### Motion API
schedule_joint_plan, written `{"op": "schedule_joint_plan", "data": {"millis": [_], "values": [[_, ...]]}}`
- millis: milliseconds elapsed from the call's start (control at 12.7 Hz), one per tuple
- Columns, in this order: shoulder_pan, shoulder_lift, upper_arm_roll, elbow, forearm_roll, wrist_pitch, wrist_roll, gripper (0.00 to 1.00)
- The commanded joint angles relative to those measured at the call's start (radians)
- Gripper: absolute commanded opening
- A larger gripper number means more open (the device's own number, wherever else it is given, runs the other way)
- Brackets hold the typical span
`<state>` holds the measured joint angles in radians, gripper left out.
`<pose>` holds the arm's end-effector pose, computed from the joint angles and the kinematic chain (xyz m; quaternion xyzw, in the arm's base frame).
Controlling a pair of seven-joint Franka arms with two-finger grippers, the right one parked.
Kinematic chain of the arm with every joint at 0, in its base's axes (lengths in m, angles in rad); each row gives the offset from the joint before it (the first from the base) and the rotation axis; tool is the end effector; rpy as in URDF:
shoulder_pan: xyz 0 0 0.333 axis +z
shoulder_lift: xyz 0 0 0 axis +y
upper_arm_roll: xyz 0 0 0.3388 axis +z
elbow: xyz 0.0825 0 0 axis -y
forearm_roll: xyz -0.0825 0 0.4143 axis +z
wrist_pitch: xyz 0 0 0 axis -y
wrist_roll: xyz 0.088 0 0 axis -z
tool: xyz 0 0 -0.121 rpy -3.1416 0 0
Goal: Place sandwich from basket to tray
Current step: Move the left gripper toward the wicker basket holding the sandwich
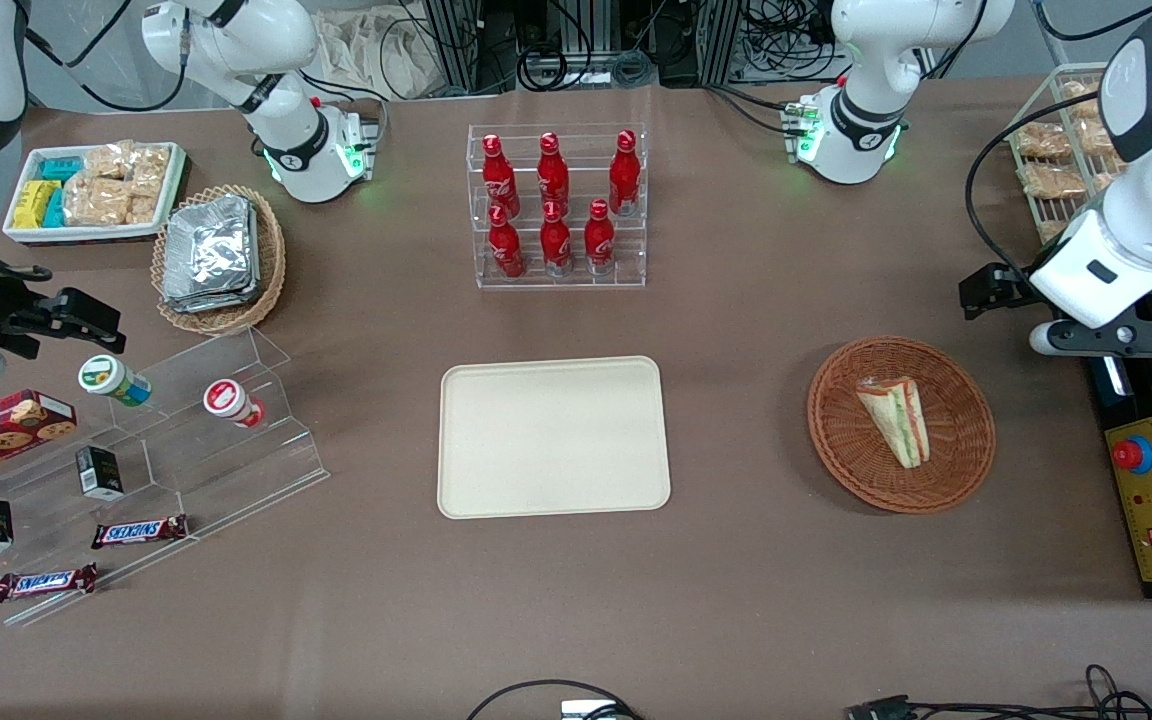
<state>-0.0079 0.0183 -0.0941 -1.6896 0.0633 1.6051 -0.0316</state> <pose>0.5833 -0.0518 0.5662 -0.9975 0.0379 0.0491 0.0340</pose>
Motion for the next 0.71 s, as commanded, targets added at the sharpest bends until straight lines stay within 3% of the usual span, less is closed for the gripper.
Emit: {"op": "schedule_joint_plan", "data": {"millis": [0, 394, 630], "values": [[-0.004, -0.015, 0.011, -0.016, -0.01, 0.015, 0.012, 1.0], [-0.003, -0.012, 0.013, -0.016, -0.01, 0.015, -0.008, 1.0], [0.029, 0.003, 0.011, -0.015, -0.048, 0.016, -0.17, 1.0]]}}
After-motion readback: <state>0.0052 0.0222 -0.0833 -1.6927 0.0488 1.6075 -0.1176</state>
